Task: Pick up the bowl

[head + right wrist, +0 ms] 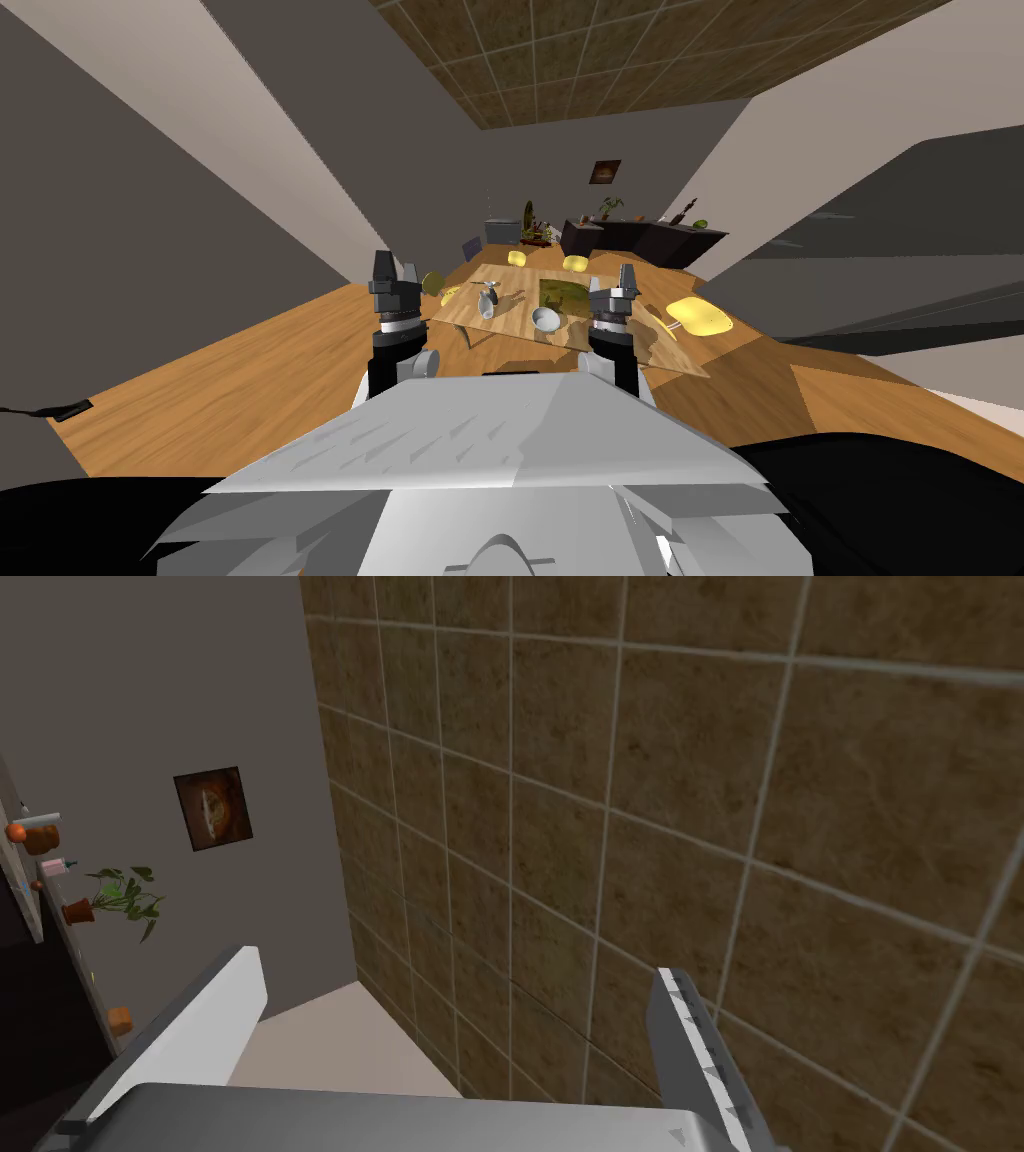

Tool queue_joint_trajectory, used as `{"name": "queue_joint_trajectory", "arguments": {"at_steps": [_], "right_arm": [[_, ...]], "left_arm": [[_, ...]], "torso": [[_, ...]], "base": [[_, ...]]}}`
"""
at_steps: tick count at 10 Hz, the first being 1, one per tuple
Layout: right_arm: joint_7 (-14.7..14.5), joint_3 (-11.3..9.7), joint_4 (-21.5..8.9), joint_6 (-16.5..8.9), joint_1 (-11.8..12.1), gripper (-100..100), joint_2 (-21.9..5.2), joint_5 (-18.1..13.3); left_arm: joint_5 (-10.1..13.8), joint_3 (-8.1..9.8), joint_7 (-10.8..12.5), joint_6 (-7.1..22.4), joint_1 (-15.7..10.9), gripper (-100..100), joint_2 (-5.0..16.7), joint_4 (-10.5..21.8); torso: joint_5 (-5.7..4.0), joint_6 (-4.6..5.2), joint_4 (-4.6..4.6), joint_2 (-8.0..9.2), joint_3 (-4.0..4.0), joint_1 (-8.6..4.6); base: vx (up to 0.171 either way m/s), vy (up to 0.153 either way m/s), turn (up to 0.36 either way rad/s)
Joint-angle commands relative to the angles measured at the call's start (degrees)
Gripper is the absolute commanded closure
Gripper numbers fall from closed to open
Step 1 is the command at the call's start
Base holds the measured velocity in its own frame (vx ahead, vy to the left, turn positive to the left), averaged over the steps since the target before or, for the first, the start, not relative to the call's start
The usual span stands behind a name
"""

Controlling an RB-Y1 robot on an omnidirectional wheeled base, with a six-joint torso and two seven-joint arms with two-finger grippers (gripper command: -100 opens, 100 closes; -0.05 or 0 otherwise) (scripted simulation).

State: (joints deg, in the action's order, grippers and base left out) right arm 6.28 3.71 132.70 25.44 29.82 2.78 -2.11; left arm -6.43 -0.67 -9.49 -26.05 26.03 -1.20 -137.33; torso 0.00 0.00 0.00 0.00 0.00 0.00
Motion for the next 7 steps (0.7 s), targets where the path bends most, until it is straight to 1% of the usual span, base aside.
{"name": "queue_joint_trajectory", "arguments": {"at_steps": [1, 3, 5, 7], "right_arm": [[0.1, -0.3, -0.5, -0.2, 0.2, -100, -2.5, -0.8], [0.4, -0.9, -1.6, -0.5, 0.7, -100, -5.9, -2.7], [0.9, -1.8, -3.4, -1.1, 1.4, -100, -8.9, -5.4], [1.4, -2.7, -5.9, -2.0, 2.2, -100, -11.4, -8.9]], "left_arm": [[0.0, 0.0, 0.0, 0.0, 0.0, 0, 0.0, 0.0], [0.0, -0.01, 0.0, 0.0, 0.0, 0, 0.0, 0.0], [0.0, -0.01, 0.0, 0.0, 0.0, 0, 0.0, 0.0], [0.0, -0.01, 0.0, 0.0, 0.0, 0, 0.0, 0.0]], "torso": [[0.0, 0.0, 0.0, 0.0, 0.0, 0.0], [0.04, 0.0, 0.04, 0.18, 0.1, 0.22], [0.1, 0.0, 0.06, 0.27, 0.16, 0.47], [0.12, -0.01, 0.1, 0.44, 0.25, 0.55]], "base": [[-0.027, 0.027, -0.02], [-0.063, 0.088, -0.031], [-0.08, 0.131, -0.033], [-0.111, 0.15, -0.01]]}}
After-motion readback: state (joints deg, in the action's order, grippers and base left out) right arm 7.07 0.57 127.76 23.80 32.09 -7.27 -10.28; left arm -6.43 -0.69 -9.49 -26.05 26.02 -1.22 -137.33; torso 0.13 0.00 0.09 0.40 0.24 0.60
